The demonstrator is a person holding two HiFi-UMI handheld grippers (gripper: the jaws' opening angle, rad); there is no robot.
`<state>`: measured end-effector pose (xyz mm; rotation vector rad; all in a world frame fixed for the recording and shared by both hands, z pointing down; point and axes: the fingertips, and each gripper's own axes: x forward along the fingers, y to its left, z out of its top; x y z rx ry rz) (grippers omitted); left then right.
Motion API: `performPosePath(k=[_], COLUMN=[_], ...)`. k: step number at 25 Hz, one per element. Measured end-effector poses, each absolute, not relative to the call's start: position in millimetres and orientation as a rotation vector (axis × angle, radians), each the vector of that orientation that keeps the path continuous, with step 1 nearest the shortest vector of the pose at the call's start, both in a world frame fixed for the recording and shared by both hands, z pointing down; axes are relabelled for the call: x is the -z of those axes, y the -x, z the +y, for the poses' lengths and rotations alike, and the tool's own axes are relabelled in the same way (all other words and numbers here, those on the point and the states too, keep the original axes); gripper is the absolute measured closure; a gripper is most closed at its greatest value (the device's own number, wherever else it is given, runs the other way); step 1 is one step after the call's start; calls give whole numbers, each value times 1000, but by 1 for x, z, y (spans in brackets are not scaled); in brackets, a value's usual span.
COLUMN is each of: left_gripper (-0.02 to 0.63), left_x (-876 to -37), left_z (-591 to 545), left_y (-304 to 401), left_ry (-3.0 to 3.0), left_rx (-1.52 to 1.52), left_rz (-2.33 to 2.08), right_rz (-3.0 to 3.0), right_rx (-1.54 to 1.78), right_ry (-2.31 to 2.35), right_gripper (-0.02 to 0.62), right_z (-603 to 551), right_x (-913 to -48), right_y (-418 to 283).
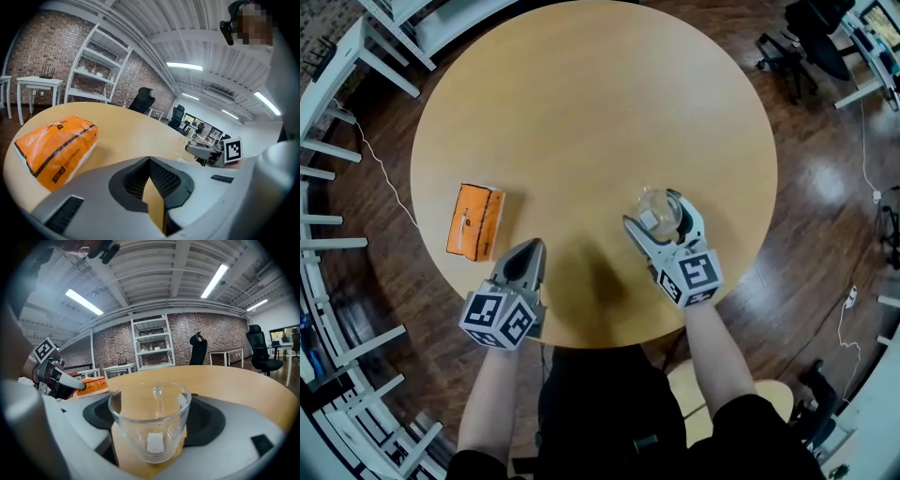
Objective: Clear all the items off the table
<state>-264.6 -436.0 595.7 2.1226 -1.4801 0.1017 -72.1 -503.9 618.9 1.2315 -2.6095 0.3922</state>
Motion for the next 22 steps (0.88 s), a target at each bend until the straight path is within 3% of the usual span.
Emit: performPosePath(k=[18,20,22], left_gripper=[604,604,604], left_x=[-607,-603,-599], left_z=[-438,-438,-439], left_y=[251,250,253], left_ry=[-2055,-2066,-2075], left_rx=[-53,-42,-29], left_rz=[-1458,-1451,-1445], right_rz=[-2595,-2603,-2611], right_rx=[-350,-393,-406], right_ry=[-1224,-1228,-1251], right_gripper=[161,110,110], right_z=[-492,-491,-492], right_x=[-635,-632,-626], right_y=[65,64,63])
